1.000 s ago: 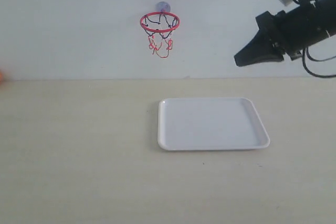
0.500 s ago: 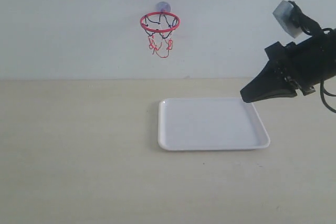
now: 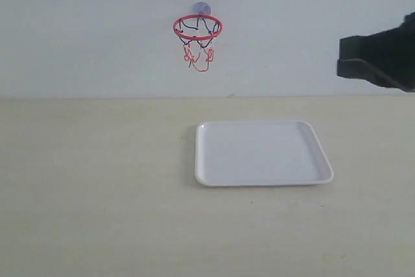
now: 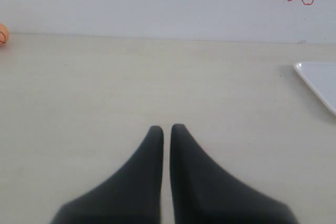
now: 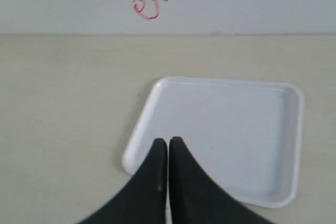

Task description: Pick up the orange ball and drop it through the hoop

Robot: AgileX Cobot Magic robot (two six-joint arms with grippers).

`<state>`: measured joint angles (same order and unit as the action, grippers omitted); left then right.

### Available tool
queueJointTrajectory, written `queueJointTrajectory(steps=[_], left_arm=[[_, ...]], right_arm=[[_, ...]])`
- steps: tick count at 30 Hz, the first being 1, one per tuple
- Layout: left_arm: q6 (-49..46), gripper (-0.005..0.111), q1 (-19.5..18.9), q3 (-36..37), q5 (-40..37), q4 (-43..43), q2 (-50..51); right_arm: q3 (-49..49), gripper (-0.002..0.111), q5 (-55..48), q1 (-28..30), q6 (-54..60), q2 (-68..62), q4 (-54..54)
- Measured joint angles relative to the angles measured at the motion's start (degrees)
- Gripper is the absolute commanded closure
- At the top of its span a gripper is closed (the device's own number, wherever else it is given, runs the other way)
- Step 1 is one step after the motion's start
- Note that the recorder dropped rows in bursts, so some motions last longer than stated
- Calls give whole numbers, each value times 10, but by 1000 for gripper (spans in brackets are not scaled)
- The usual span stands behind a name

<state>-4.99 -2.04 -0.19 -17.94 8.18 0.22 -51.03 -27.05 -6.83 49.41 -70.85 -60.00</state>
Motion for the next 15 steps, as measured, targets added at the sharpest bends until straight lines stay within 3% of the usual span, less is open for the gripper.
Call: queueJointTrajectory(steps=[7,11,15], left_arm=[[0,103,0,0,0,0,0],[0,103,0,0,0,0,0],[0,103,0,0,0,0,0]], right_arm=[[182,109,190,-5,1,176,0],[290,109,237,1,1,307,-2],[398,109,251,20,4,520,-5]])
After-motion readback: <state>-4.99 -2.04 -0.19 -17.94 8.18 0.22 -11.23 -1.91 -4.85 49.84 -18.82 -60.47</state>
